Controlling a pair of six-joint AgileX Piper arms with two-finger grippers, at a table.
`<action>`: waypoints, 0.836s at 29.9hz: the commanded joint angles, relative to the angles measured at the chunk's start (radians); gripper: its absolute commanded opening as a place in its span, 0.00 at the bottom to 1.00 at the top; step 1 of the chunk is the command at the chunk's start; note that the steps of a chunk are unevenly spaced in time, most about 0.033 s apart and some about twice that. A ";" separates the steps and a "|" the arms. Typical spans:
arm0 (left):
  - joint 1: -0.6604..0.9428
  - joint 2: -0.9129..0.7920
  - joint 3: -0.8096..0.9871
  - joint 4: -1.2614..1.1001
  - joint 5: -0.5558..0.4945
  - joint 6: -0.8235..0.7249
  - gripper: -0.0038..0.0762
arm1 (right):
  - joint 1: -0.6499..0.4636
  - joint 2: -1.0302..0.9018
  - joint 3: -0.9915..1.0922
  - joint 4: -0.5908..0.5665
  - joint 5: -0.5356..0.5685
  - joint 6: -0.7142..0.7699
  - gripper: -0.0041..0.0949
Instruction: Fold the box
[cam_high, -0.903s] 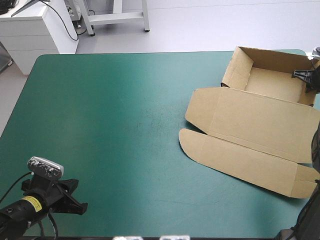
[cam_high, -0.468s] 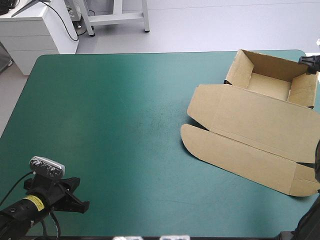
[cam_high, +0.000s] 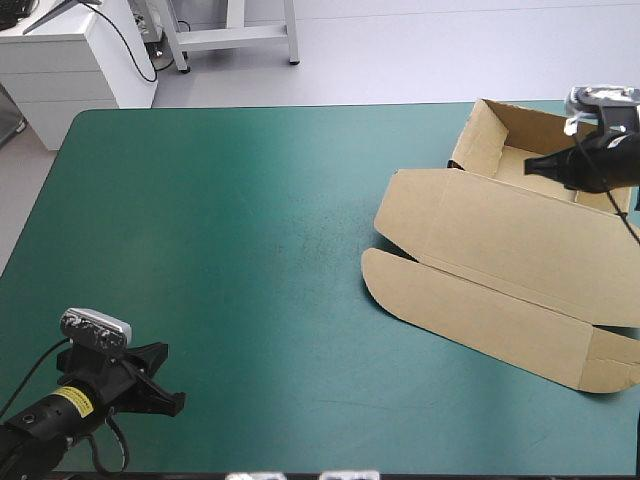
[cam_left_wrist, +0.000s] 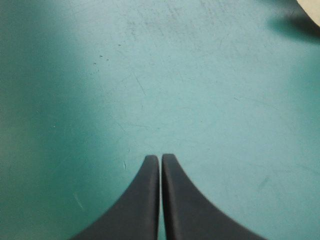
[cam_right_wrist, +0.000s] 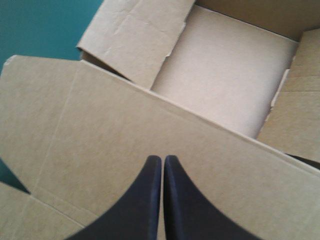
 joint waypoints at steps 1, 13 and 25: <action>-0.004 0.008 -0.027 -0.028 -0.071 0.010 0.04 | 0.053 -0.119 0.093 0.019 -0.112 -0.041 0.04; -0.004 -0.118 -0.019 -0.029 -0.072 0.085 0.04 | 0.229 -0.452 0.442 0.028 -0.263 -0.089 0.04; -0.004 -0.349 0.039 -0.049 -0.063 0.085 0.04 | 0.258 -0.908 0.831 0.018 -0.427 -0.169 0.04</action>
